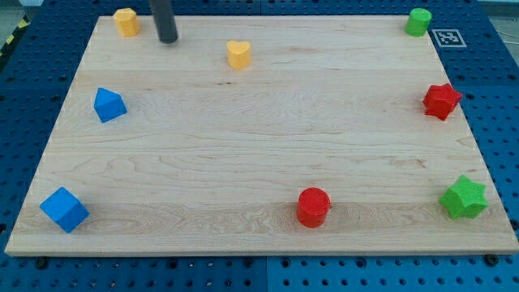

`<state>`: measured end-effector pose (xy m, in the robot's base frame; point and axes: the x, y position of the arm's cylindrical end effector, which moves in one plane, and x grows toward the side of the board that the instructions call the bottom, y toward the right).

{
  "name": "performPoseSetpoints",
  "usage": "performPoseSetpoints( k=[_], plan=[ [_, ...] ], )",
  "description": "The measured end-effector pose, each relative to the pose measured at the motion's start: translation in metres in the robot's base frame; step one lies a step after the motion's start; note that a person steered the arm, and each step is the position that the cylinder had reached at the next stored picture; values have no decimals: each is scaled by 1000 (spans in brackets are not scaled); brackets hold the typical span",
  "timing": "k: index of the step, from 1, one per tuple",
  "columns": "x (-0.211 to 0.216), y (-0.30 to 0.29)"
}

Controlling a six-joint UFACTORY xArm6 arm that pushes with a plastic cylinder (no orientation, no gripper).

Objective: Slightly move the yellow hexagon towards the right

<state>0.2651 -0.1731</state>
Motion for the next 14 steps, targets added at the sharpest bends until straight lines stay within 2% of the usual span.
performPoseSetpoints(
  k=[1, 2, 3, 4, 6, 9, 13, 14],
  plan=[
    [16, -41],
    [12, -106],
    [5, -131],
    [2, -132],
    [-62, -131],
    [-74, -129],
    [-48, -79],
    [-32, -45]
  ],
)
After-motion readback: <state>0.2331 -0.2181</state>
